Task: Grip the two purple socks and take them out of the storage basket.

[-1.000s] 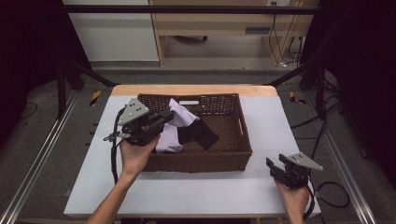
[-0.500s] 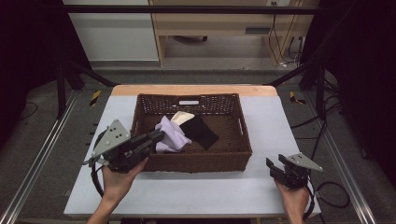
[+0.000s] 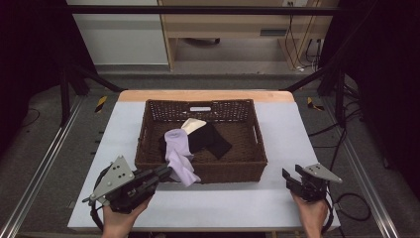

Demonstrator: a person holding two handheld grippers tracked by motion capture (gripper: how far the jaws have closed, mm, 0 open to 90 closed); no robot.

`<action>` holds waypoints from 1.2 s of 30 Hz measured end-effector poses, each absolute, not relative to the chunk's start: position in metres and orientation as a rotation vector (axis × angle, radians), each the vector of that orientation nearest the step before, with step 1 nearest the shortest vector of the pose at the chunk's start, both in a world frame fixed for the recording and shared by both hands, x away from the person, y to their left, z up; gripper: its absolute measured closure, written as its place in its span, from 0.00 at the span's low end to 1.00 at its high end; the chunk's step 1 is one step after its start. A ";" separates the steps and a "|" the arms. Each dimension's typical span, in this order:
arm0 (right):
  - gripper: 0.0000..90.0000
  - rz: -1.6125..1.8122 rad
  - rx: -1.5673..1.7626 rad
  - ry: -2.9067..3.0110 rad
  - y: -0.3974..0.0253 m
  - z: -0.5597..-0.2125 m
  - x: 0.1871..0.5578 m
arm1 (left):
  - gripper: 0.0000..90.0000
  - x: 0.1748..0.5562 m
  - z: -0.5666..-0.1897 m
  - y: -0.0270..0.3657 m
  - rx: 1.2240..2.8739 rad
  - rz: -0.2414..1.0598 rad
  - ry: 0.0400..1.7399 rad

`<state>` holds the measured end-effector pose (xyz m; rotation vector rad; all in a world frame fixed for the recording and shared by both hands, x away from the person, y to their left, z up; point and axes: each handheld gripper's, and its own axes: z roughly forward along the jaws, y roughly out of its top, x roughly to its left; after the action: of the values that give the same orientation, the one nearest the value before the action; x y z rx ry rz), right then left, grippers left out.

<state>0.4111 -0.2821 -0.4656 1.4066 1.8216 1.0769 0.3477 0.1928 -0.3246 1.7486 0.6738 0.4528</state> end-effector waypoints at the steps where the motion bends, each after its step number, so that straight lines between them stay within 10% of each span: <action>1: 0.52 1.077 1.408 1.822 -0.282 -0.465 0.411 | 0.96 0.346 -0.327 0.192 1.759 0.447 0.674; 32: 0.51 1.052 1.423 1.852 -0.277 -0.473 0.412 | 0.95 0.370 -0.444 0.132 2.119 0.291 0.781; 36: 0.51 1.045 1.422 1.856 -0.277 -0.473 0.413 | 0.78 0.374 -0.447 0.131 2.106 0.294 0.809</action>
<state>0.4130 -0.2774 -0.4733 1.4217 1.8562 1.0454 0.3735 0.1310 -0.4474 2.1059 0.8092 0.2938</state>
